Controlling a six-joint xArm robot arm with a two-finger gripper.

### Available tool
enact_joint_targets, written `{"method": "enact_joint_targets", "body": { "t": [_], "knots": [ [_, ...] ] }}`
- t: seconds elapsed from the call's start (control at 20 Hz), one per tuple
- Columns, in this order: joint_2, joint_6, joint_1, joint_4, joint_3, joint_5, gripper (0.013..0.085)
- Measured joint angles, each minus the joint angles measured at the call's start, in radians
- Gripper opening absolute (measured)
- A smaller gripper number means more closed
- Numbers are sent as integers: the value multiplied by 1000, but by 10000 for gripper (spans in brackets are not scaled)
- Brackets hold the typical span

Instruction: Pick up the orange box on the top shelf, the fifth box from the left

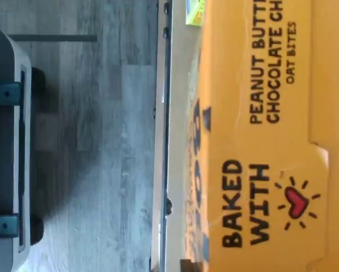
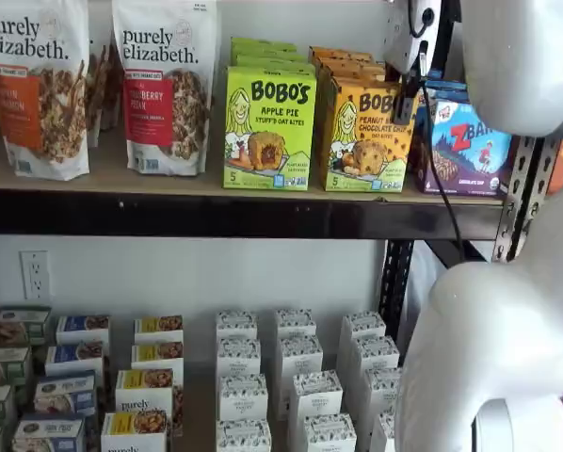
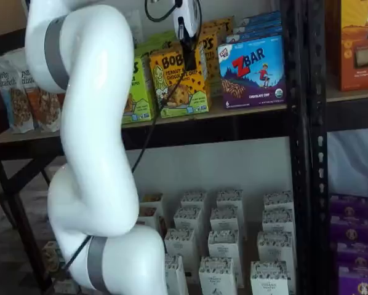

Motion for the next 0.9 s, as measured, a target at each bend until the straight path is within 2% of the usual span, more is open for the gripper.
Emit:
{"method": "enact_joint_targets", "body": {
  "t": [0.45,0.6,0.9],
  "knots": [
    [-56,3,5,-11,27,17,170],
    [-93,5,12,-35,56,11,170],
    [-158,3,14,-53,79,79,170]
  ]
}}
